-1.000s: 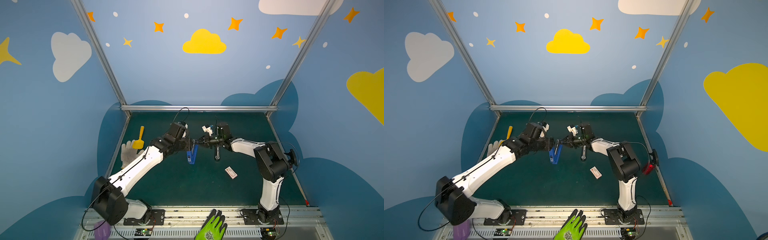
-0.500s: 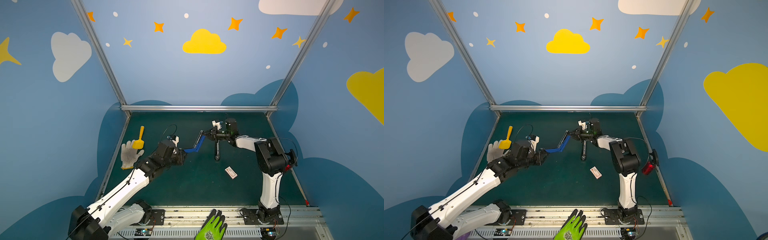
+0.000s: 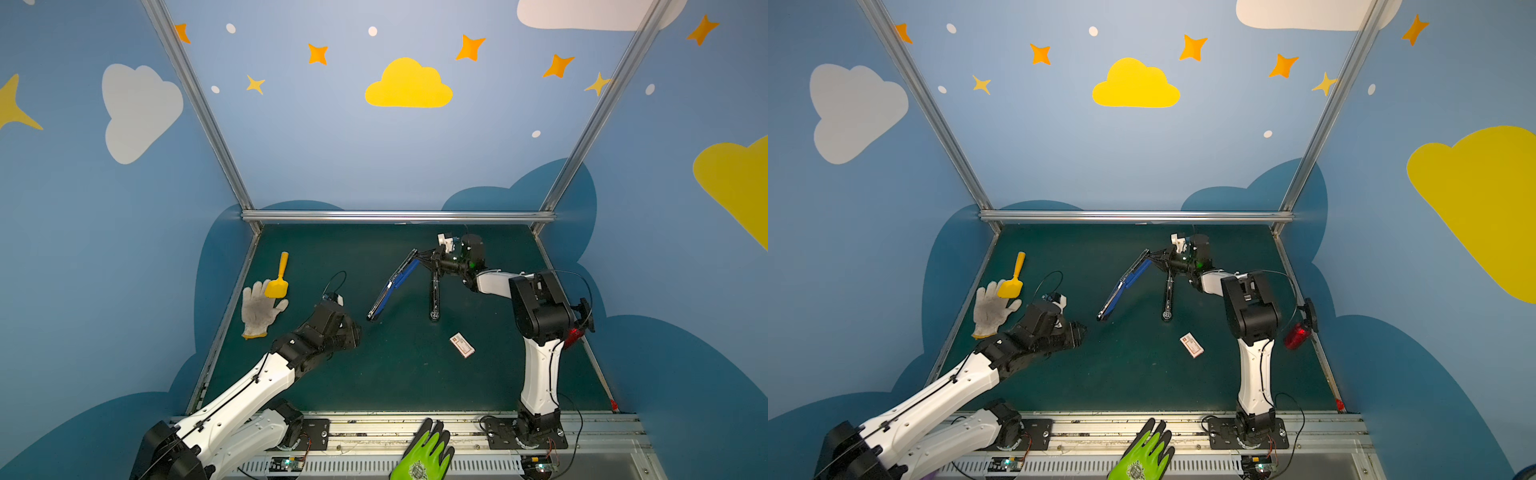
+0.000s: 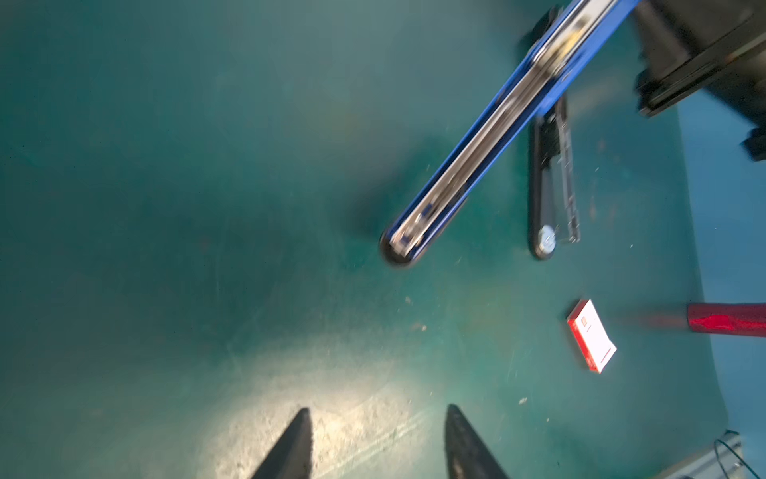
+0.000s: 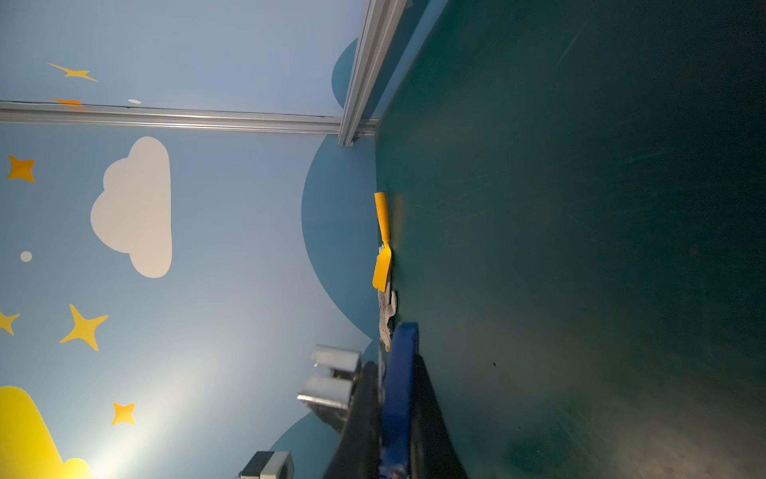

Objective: Load the staples into the stapler

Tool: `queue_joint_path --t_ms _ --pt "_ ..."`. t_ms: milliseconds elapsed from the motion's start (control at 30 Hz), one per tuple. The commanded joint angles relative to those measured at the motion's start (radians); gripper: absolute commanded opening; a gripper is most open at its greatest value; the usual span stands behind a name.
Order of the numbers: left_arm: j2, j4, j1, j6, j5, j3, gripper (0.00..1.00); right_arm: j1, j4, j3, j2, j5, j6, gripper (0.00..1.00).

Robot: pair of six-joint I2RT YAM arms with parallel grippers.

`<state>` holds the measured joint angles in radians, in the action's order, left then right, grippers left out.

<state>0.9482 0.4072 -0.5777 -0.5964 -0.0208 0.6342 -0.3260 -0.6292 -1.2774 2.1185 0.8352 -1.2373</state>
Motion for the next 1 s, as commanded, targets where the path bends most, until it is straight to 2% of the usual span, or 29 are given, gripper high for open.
queue_joint_path --t_ms 0,100,267,400,567,733,967 --pt "0.01 -0.052 0.005 0.024 0.046 0.062 0.59 -0.024 -0.113 -0.009 0.004 0.042 -0.053 0.0" --pt "0.085 -0.095 0.016 0.061 0.018 0.136 0.65 -0.04 -0.161 0.008 0.012 0.054 -0.08 0.0" --pt "0.32 -0.053 0.045 0.099 -0.05 0.357 0.69 -0.079 -0.197 0.046 0.004 0.065 -0.082 0.0" --pt "0.498 0.023 0.053 0.177 -0.076 0.52 0.7 -0.102 -0.227 0.074 -0.004 0.071 -0.088 0.0" --pt "0.636 0.037 0.068 0.23 -0.149 0.623 0.69 -0.124 -0.251 0.084 -0.007 0.079 -0.094 0.0" --pt "0.716 0.046 0.082 0.264 -0.184 0.679 0.63 -0.135 -0.286 0.082 -0.005 0.091 -0.113 0.0" --pt "0.793 0.058 0.087 0.3 -0.246 0.743 0.44 -0.137 -0.317 0.073 0.003 0.112 -0.134 0.0"
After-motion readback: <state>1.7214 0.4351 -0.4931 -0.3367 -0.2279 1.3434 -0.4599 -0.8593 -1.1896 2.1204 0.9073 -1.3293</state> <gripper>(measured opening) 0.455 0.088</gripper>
